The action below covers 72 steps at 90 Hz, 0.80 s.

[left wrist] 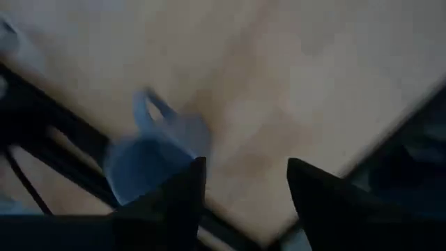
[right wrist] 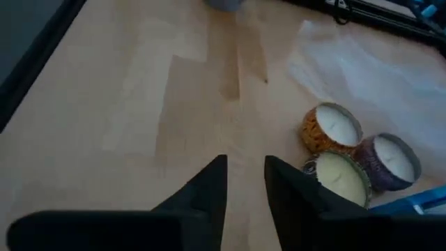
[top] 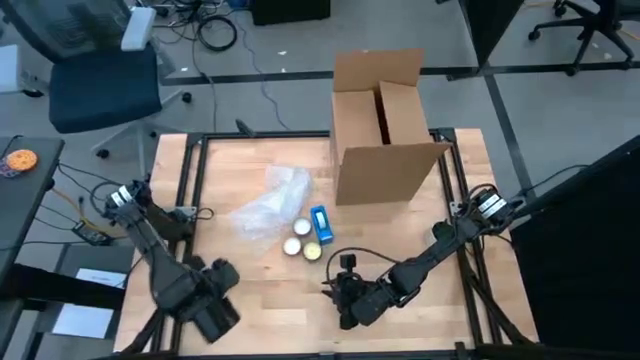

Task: Wrap mug
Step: Wrap the purple mug with the transparent bubble wrap

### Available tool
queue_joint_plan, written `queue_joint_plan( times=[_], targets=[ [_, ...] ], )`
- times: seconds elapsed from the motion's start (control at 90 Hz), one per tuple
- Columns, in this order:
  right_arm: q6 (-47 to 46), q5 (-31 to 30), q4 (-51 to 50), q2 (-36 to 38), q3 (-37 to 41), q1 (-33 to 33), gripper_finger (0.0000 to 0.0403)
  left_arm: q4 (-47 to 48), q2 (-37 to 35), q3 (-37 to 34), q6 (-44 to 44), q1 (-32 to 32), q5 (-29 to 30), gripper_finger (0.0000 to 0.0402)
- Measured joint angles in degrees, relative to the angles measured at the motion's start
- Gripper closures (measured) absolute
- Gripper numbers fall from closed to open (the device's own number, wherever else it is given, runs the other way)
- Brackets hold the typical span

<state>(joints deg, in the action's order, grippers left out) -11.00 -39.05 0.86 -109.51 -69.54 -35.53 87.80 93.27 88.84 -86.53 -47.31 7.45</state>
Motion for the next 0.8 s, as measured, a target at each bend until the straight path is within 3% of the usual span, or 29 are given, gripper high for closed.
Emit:
queue_joint_plan(
  times=[0.144, 0.3, 0.433, 0.522, 0.644, 0.8],
  targets=[
    [-1.76, 0.04, -0.02, 0.0, 0.0, -0.09, 0.033, 2.39, 0.0, 0.0, 7.01, 7.7, 8.35, 0.0214],
    [-3.9, 0.08, -0.04, 0.0, 0.0, -0.99, 0.033, 2.06, -1.23, -0.05, 25.05, 15.93, 7.28, 0.0214],
    [-3.96, 0.08, -0.07, 0.0, -0.01, -2.22, 0.033, 2.25, -8.44, -1.85, 30.96, 24.36, 10.68, 0.0214],
    [-3.94, 0.06, -0.11, 0.0, -0.02, -2.8, 0.033, 2.11, -15.54, -5.72, 31.38, 30.04, 11.15, 0.0214],
    [-3.93, 0.06, -0.15, 0.0, -0.02, -3.45, 0.033, 2.65, -26.97, -12.89, 24.61, 35.02, 11.03, 0.0214],
    [-3.36, -0.15, -0.31, 0.0, -0.02, -3.37, 0.033, 0.54, -35.84, -20.54, 12.26, 33.76, 1.32, 0.0214]
  ],
)
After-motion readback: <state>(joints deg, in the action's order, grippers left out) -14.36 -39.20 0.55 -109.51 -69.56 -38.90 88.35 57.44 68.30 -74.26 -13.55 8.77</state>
